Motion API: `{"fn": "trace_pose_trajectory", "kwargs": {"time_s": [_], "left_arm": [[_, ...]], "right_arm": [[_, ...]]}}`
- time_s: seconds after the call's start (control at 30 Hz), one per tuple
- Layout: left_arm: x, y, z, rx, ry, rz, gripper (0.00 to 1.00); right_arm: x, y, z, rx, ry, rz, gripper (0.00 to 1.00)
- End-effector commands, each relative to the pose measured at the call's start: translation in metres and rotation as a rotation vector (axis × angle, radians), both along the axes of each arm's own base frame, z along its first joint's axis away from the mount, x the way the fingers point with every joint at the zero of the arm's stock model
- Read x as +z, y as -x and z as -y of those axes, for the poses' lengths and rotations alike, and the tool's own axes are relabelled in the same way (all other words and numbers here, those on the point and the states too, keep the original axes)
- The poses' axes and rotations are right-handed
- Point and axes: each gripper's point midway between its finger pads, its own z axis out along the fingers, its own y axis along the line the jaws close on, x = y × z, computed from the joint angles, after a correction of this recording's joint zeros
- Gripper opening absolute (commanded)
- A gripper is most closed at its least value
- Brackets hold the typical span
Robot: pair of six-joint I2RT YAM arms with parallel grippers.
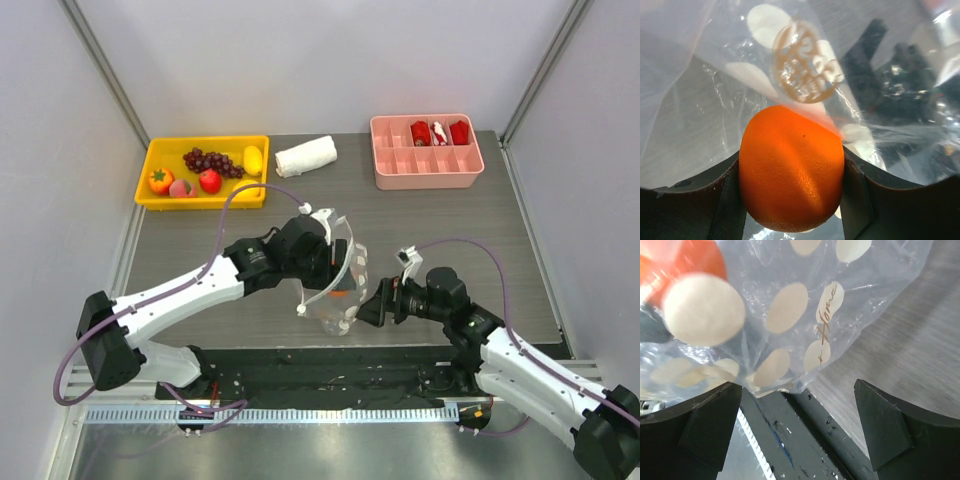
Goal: Open the zip-top bag and remove the fake food
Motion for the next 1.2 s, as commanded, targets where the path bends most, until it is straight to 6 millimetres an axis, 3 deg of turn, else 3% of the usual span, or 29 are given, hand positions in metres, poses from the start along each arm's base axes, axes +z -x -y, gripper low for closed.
{"fn": "trace_pose_trajectory", "kwargs": {"time_s": [0.0, 0.2, 0.27, 0.33, 0.37, 0.4, 0.47, 0.5, 0.53, 0.67, 0.73, 0.83, 0.87, 1.03, 1.17], "left_arm": [[0.028, 0.001, 0.016, 0.022, 0.156, -0.02, 0.0], [0.033, 0.006, 0.028, 0.007, 0.221, -0.064, 0.0], [0.035, 0.01, 0.035, -0.019, 0.258, -0.088, 0.0], [0.035, 0.014, 0.045, -0.055, 0.296, -0.11, 0.0], [0.035, 0.017, 0.046, -0.068, 0.301, -0.12, 0.0], [0.035, 0.019, 0.046, -0.081, 0.3, -0.121, 0.0], [0.027, 0.02, 0.037, -0.067, 0.25, -0.121, 0.0], [0.022, 0.017, 0.03, -0.053, 0.214, -0.096, 0.01], [0.018, 0.019, 0.021, -0.044, 0.19, -0.089, 0.0], [-0.006, 0.035, -0.016, -0.051, 0.057, -0.097, 0.0], [-0.007, 0.041, -0.028, -0.069, 0.032, -0.083, 0.0], [0.007, 0.042, -0.056, -0.045, 0.003, 0.008, 0.0], [0.025, 0.042, -0.064, -0.034, 0.03, 0.059, 0.0], [0.066, 0.039, -0.087, -0.016, 0.084, 0.221, 0.0], [0.088, -0.001, -0.135, 0.31, 0.069, 0.403, 0.02]], "right_arm": [[0.02, 0.006, -0.017, 0.077, -0.094, 0.102, 1.0], [0.0, 0.005, -0.031, 0.062, -0.117, 0.057, 1.0], [0.006, 0.002, -0.038, 0.053, -0.174, 0.069, 0.98], [0.006, -0.001, -0.042, 0.016, -0.215, 0.038, 0.85], [0.007, -0.012, -0.039, -0.054, -0.226, 0.05, 0.78], [0.006, -0.016, -0.038, -0.078, -0.221, 0.047, 0.6], [0.009, -0.025, -0.036, -0.125, -0.209, 0.052, 0.38], [0.007, -0.038, -0.028, -0.208, -0.18, 0.057, 0.15], [0.009, -0.045, -0.023, -0.256, -0.164, 0.062, 0.04], [-0.004, -0.078, 0.018, -0.494, 0.065, 0.076, 0.01], [-0.007, -0.089, 0.038, -0.57, 0.154, 0.106, 0.01], [-0.018, -0.098, 0.06, -0.626, 0.247, 0.089, 0.02], [-0.023, -0.102, 0.066, -0.642, 0.268, 0.073, 0.01], [-0.037, -0.1, 0.068, -0.613, 0.305, 0.039, 0.02], [-0.036, -0.092, 0.063, -0.546, 0.336, 0.023, 0.01]]}}
